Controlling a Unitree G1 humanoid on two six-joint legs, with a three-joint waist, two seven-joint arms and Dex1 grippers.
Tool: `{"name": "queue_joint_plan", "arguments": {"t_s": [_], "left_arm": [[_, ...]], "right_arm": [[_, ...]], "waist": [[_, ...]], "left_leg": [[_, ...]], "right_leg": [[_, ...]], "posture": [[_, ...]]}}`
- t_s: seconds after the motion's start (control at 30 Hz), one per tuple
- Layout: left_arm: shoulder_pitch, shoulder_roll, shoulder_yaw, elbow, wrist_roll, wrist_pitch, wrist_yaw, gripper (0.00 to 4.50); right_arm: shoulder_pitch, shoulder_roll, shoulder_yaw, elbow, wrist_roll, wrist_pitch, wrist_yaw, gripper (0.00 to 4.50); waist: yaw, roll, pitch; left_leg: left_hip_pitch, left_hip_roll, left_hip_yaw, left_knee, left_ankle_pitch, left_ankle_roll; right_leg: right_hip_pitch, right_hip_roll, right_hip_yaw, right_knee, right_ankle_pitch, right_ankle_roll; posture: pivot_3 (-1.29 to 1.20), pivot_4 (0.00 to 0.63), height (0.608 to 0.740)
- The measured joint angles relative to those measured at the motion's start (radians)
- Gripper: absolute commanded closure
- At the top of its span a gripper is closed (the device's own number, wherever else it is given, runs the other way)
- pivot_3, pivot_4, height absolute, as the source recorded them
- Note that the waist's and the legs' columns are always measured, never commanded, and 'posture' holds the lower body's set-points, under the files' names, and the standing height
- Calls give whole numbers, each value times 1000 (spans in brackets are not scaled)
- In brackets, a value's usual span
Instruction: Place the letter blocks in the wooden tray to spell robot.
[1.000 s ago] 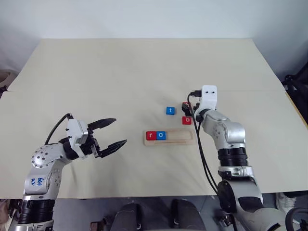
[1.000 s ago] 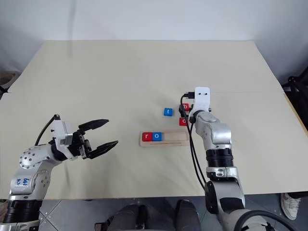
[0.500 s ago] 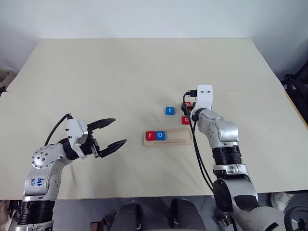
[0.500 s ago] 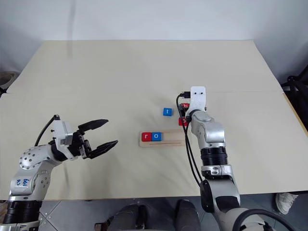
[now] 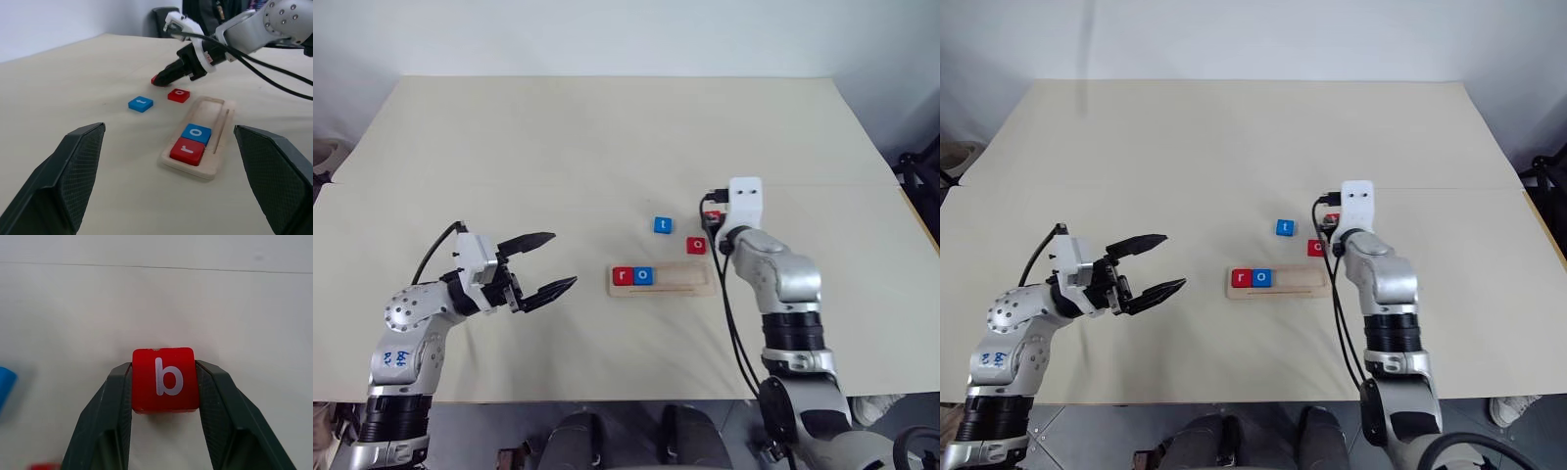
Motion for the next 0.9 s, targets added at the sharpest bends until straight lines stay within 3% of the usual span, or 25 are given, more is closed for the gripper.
{"name": "queue_joint_plan", "arguments": {"t_s": [0.3, 0.57, 0.87, 0.9], "left_arm": [[-53, -10, -41, 70, 0, -8, -89, 0], [-72, -2, -61, 109, 3, -19, -171, 0], [-84, 5, -60, 111, 5, -29, -181, 0], [-84, 5, -60, 111, 5, -30, -181, 0]], "right_arm": [[288, -44, -65, -446, 51, 268, 35, 3037], [389, -8, -61, -583, 51, 332, 22, 3037], [380, 4, -70, -592, 31, 356, 9, 18], [375, -15, -71, -592, 37, 359, 26, 18]], "waist": [[-2, 0, 0], [-1, 0, 0], [-1, 0, 0], [-1, 0, 0]], "left_leg": [[0, 0, 2, -1, 0, 0], [1, 0, 2, -1, 0, 0], [1, -1, 2, -1, 0, 0], [1, -1, 2, -1, 0, 0]], "right_leg": [[-1, 0, 1, 0, 0, 0], [-1, 0, 1, 0, 0, 0], [-1, 0, 1, 0, 0, 0], [-1, 0, 1, 0, 0, 0]], "posture": [[0, 150, 740], [0, 150, 740], [0, 150, 740], [0, 150, 740]]}}
